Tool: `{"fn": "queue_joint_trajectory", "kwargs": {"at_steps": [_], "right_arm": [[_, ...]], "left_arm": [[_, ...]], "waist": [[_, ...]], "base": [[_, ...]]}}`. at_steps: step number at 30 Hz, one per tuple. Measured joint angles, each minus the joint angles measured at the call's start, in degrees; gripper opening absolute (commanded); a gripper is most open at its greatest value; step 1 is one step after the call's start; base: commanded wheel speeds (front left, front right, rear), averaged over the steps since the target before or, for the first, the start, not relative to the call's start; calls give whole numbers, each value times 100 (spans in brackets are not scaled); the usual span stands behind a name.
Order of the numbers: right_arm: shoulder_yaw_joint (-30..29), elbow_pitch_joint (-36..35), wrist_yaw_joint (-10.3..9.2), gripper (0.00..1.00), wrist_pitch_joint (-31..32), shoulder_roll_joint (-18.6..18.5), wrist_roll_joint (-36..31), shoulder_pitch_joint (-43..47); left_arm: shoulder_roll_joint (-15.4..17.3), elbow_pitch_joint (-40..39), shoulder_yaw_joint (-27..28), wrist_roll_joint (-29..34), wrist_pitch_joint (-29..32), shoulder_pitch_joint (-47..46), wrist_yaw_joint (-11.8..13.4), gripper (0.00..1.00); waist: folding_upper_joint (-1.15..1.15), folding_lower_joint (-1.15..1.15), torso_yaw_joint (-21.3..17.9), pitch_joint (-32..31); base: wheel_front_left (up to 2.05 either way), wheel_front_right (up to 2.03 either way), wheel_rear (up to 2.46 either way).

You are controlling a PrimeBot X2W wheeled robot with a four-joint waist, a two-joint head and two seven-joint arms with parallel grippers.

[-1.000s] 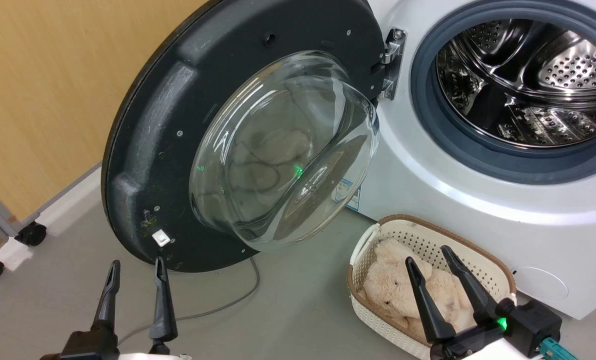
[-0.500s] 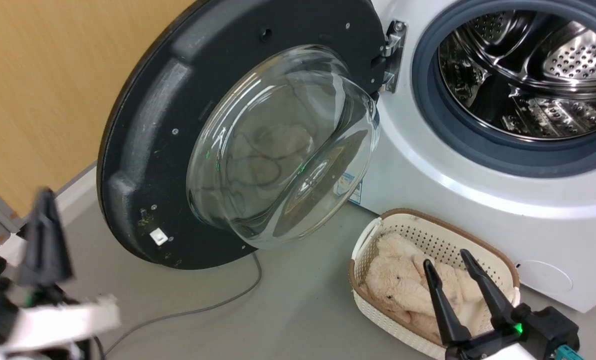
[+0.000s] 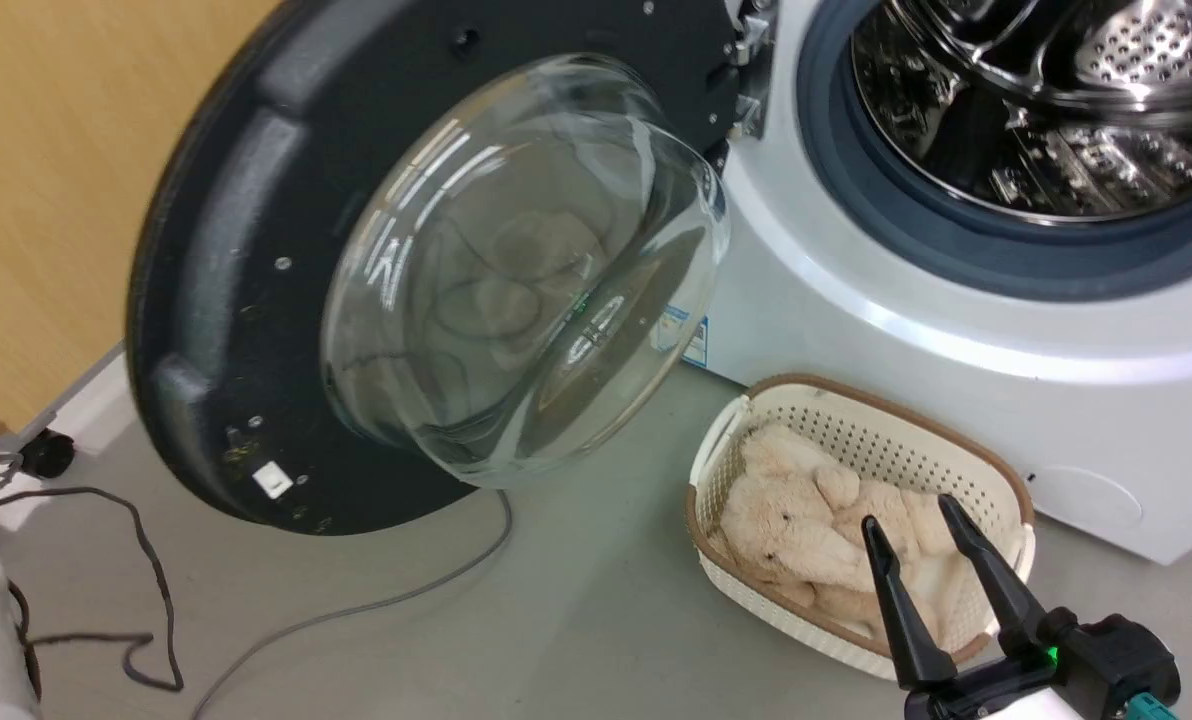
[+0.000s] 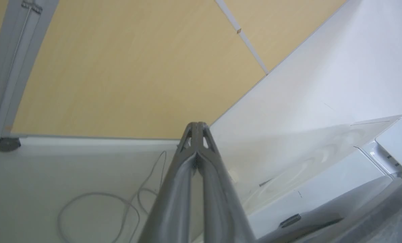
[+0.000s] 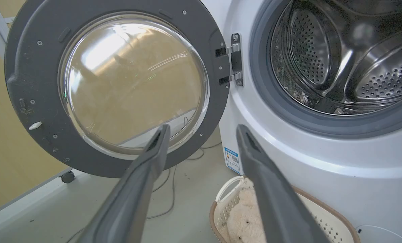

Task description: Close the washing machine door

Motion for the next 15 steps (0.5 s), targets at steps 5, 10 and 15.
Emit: {"fn": "queue_joint_trajectory", "kwargs": {"at_steps": [5, 10, 15], "right_arm": [[-19, -3, 0, 100, 0, -32, 7, -76], [-19, -4, 0, 100, 0, -48, -5, -110], [-55, 0, 0, 100, 0, -2, 20, -112]], "left_arm": [[121, 859, 29, -1243, 1679, -375, 0, 0], [77, 909, 127, -2424, 3145, -354, 0, 0], [56, 866, 357, -3174, 4085, -248, 20, 0]], "waist": [[0, 0, -159, 122], [0, 0, -243, 128], [0, 0, -266, 64]], "base": [[0, 0, 0], [0, 0, 0], [0, 0, 0]]}}
